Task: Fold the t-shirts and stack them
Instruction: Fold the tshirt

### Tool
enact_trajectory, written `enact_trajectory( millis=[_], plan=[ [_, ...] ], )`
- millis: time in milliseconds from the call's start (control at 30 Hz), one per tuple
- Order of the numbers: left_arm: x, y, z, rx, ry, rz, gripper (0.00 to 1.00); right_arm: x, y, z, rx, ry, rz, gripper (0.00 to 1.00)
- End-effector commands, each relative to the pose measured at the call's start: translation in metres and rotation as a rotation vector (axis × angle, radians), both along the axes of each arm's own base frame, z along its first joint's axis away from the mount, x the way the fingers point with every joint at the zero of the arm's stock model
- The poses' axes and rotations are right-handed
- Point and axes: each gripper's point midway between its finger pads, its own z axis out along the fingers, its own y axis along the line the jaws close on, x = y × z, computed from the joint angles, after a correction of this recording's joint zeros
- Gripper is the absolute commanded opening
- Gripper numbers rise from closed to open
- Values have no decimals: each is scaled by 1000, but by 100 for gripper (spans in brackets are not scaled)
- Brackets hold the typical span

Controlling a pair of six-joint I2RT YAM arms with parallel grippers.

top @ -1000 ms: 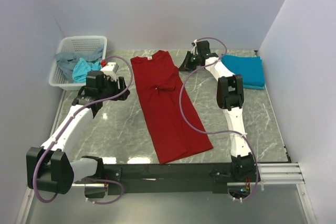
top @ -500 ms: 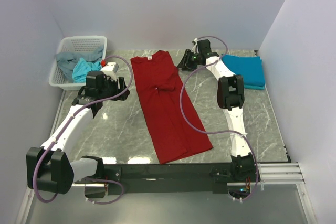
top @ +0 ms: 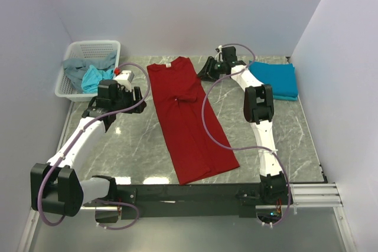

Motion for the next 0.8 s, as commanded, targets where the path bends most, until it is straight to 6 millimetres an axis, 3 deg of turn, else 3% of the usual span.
enact_trajectory(
  millis=[0,233,433,767],
  plan=[
    [9,-3,23,0,-67,-18,66,-1,0,-10,-10,22,-14,46],
    [8,-3,23,1,-67,-18,66,-8,13,-11,40,51,4,46],
    [9,-3,23,3,-66,-19,66,-8,12,-11,57,61,-1,43],
    [8,-3,23,4,-66,-16,66,-1,2,-1,85,45,-13,21]
  ],
)
